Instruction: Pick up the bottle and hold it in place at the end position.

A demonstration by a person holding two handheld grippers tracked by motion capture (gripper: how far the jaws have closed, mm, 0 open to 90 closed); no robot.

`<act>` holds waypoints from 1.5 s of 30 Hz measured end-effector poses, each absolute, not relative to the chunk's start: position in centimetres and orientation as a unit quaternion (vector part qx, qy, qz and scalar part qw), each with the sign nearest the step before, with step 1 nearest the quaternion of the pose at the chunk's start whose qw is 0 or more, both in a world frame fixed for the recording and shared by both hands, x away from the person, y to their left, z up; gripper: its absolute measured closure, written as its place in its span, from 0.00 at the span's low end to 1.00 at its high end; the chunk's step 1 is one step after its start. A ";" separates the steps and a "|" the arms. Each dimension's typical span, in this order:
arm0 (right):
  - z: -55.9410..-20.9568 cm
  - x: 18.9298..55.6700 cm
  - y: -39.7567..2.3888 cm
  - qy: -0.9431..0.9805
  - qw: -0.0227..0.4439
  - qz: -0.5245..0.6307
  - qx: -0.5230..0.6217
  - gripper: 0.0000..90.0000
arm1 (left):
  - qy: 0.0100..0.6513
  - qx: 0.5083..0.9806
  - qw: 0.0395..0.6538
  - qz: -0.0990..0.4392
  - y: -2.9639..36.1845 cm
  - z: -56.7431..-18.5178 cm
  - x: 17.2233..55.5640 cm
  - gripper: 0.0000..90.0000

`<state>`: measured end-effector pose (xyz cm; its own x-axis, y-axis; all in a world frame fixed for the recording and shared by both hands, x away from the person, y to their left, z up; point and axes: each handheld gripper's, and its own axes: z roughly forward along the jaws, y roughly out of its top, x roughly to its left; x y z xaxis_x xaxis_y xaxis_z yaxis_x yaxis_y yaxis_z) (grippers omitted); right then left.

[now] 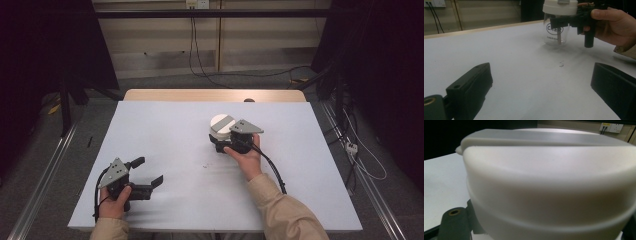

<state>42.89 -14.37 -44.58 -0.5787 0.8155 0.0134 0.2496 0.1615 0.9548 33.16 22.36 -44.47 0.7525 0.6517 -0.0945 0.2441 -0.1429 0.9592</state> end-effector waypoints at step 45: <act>-46.0 43.2 -13.4 0.733 0.251 0.531 0.343 0.21 | 0.312 0.736 0.577 0.171 21.6 -44.6 33.6 0.04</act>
